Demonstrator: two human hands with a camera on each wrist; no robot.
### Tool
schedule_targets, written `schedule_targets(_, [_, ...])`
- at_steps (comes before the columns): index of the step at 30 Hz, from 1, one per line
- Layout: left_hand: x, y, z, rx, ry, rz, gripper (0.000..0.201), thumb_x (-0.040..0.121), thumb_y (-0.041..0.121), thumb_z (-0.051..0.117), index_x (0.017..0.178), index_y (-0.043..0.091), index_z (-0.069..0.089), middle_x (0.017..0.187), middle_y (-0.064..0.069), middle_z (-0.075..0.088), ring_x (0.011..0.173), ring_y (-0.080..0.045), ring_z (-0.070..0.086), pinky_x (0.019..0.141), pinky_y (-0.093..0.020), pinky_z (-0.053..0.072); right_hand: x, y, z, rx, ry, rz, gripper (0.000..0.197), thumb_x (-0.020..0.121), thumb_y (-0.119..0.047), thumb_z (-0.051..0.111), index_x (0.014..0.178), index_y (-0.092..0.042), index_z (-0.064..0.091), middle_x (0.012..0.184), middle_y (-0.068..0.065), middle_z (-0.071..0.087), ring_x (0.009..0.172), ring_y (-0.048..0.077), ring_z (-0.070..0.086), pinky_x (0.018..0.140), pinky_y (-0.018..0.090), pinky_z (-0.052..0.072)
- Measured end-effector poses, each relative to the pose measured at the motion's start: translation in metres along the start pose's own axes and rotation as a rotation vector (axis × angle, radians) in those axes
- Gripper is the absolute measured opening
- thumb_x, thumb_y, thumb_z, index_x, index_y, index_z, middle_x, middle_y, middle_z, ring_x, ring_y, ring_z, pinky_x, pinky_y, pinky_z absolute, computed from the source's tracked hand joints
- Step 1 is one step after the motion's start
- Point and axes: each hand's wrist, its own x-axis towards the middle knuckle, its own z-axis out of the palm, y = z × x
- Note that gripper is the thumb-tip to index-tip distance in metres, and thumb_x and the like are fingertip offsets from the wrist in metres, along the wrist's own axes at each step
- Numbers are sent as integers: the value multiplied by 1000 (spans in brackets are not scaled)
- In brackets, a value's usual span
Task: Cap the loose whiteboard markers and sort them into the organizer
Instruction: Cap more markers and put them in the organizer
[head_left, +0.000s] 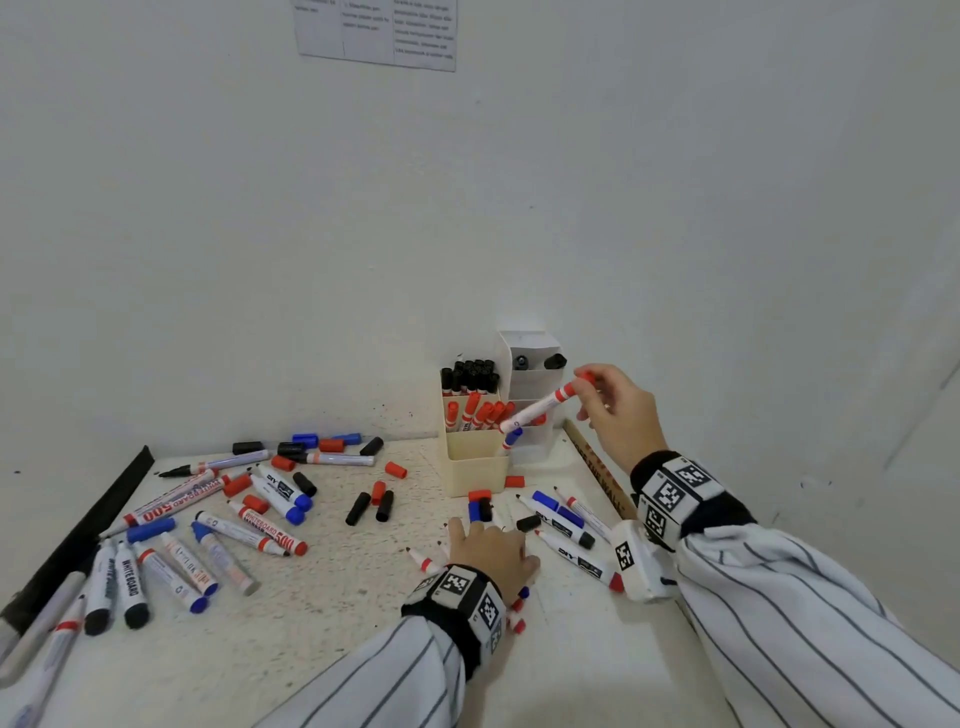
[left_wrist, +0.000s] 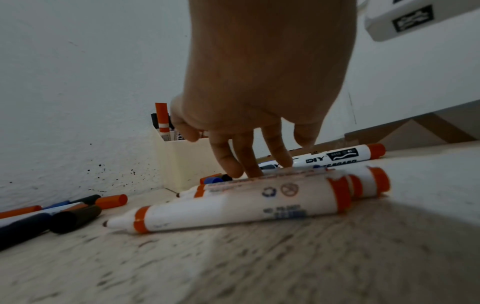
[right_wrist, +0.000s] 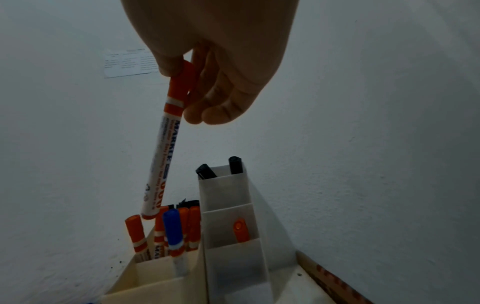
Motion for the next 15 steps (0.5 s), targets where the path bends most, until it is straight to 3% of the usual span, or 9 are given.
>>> schedule_targets(4, [3,-7,-1,-35,12,-40,36,92,43,43,120,22,49,113,-3,60,112,-25,50,109,-52,13,19,-7,31,-62,-46,-35,22,92,-17,55,110,-9,61,92,0,62,80,15,59,61,7,47])
schedule_targets(5, [3,-9,-1,-55,5,-31,35,92,41,44,123,25,49,114,-3,60,113,-25,49,109,-52,13,22,-7,40,-102,-67,-43,22,92,-18,54,111,-9,61,93,2,64,81,16,59,65,10,49])
schedule_targets(8, [4,-13,2,-58,8,-4,31,94,39,42,118,27,57,110,-1,61,111,-23,51,108,-52,12,31,1,63,-232,-129,-57,25,94,-22,50,115,-13,59,97,7,67,84,20,63,76,35,55])
schedule_targets(12, [4,-21,4,-150,47,-29,26,91,40,45,108,25,58,92,4,59,101,-21,54,106,-48,17,36,10,83,-353,-181,-56,26,96,-24,44,116,-16,58,96,5,66,77,16,60,75,33,53])
schedule_targets(15, [2,-31,0,-272,106,-43,20,89,32,48,106,27,56,93,6,59,102,-19,56,103,-44,19,39,7,86,-336,-95,-87,25,96,-21,43,113,-13,60,95,3,66,75,12,56,70,26,48])
